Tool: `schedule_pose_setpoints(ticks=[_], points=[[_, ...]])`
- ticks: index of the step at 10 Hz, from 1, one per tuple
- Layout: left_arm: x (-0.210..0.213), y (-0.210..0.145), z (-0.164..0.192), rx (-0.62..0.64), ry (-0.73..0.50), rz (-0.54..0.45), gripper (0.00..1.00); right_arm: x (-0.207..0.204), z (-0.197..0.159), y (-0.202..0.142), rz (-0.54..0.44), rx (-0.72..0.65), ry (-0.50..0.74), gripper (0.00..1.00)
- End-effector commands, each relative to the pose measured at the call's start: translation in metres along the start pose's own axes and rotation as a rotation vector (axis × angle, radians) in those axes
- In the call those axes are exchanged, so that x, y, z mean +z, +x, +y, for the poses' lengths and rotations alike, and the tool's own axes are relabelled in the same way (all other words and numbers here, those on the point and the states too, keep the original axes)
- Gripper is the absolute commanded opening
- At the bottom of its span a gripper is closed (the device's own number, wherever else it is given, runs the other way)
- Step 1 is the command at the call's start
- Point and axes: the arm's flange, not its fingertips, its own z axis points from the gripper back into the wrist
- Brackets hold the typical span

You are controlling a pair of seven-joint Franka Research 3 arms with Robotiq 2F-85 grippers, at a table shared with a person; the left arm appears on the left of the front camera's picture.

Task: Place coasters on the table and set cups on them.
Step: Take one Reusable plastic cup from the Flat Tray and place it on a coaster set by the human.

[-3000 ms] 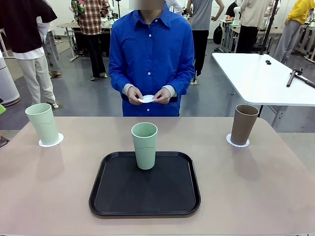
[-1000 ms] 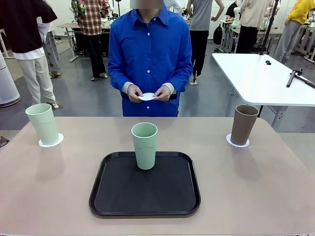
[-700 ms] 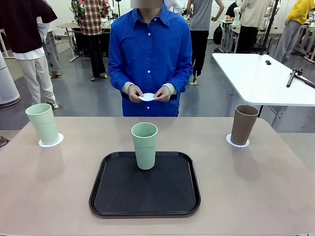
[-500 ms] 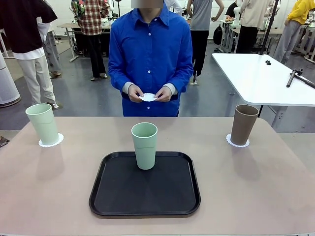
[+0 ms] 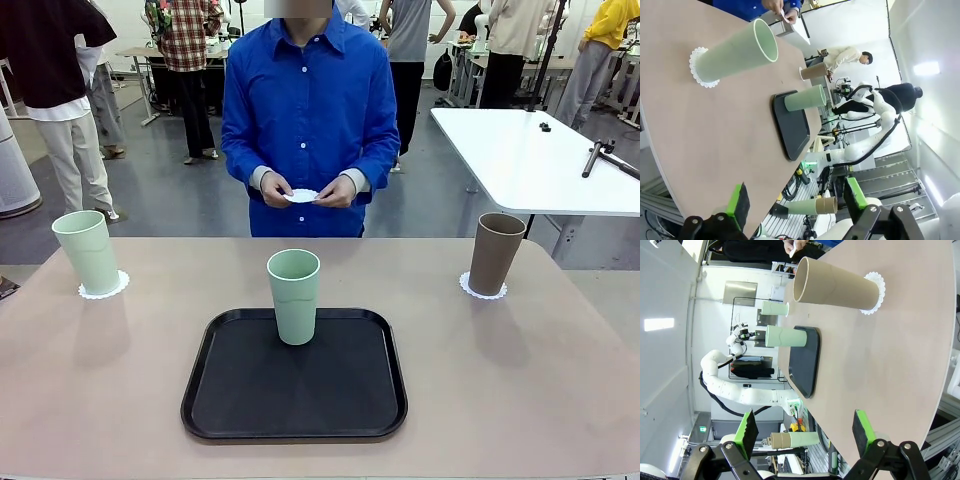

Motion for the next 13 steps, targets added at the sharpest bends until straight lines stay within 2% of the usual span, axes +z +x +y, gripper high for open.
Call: schedule_pose_setpoints(ticks=[1,13], points=[[0.01,0.007,-0.007,0.017,-0.016,0.005,1.0,0.0,0.001,0.001,-0.003,-0.002,-0.008,1.0],[0.002,0.001,0.0,0.003,-0.003,0.002,1.0,0.0,0.001,0.001,-0.003,-0.002,-0.008,1.0]])
